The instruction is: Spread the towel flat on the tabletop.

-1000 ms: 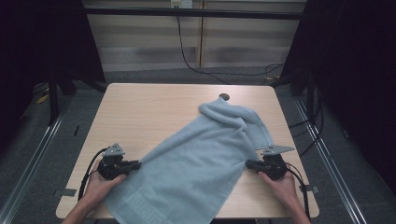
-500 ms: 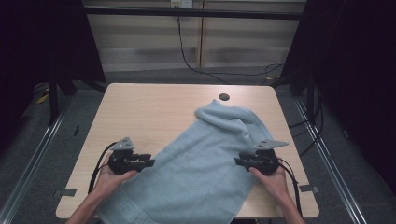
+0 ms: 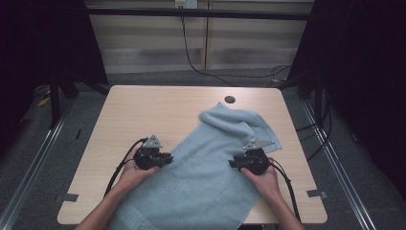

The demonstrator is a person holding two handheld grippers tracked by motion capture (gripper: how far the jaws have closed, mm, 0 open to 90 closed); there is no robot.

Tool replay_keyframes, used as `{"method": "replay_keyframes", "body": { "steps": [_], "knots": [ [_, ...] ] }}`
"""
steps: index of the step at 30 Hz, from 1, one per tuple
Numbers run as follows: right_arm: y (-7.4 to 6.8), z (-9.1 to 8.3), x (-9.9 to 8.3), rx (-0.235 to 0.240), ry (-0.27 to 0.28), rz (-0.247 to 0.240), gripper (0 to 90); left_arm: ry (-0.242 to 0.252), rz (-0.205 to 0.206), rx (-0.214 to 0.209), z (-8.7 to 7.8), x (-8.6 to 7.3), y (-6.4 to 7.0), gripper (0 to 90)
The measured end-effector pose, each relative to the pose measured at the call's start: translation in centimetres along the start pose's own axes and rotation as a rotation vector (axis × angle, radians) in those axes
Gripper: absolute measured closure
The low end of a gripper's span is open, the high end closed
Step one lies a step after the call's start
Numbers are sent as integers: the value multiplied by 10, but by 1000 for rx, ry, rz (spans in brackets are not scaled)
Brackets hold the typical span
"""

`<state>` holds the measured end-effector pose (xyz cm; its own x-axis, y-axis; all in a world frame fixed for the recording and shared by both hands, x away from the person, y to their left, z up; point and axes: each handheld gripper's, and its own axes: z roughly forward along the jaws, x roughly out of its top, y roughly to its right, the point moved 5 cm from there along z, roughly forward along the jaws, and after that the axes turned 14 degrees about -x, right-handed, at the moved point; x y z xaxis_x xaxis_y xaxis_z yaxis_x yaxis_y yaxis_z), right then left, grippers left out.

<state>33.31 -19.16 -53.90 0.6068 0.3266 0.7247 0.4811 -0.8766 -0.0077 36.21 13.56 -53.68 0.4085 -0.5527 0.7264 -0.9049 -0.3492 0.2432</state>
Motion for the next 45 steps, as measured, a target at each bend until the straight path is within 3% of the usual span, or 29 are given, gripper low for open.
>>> {"method": "replay_keyframes", "body": {
  "steps": [7, 10, 14, 17, 21, 25, 29, 34, 37, 38, 42, 43, 45],
  "knots": [
    [-1, 13, 10, 7, 19, 13, 695, 10, 3, -39, -23, -30, 30, 801],
    [-8, 23, 19, 15, 21, -1, 694, 23, -18, -61, -29, -40, 44, 804],
    [-25, 37, 31, 35, 30, -11, 687, 6, -20, -96, -34, -49, 64, 804],
    [-44, 42, 36, 60, 39, -57, 688, -2, -15, -118, -38, -56, 77, 803],
    [-71, 37, 31, 141, 28, -109, 701, -4, 1, -160, -41, -63, 92, 795],
    [-91, 24, 19, 201, 25, -138, 729, 40, -16, -163, -42, -53, 84, 770],
    [-96, 12, 9, 232, 23, -142, 746, 92, -40, -134, -39, -36, 67, 745],
    [-101, -3, -5, 266, 10, -143, 757, 95, -43, -98, -26, -11, 41, 711],
    [-105, -12, -13, 285, 2, -148, 757, 105, -75, -86, -16, 2, 24, 708],
    [-105, -15, -15, 288, -3, -151, 755, 110, -71, -59, -12, 5, 19, 705],
    [-106, -25, -20, 298, -10, -160, 682, 104, -102, -34, 4, 9, 1, 702],
    [-105, -27, -19, 295, -4, -158, 668, 84, -111, -35, 7, 9, -3, 697],
    [-97, -32, -11, 287, 37, -135, 666, 71, -93, -25, 10, 10, -7, 697]
  ]
}}
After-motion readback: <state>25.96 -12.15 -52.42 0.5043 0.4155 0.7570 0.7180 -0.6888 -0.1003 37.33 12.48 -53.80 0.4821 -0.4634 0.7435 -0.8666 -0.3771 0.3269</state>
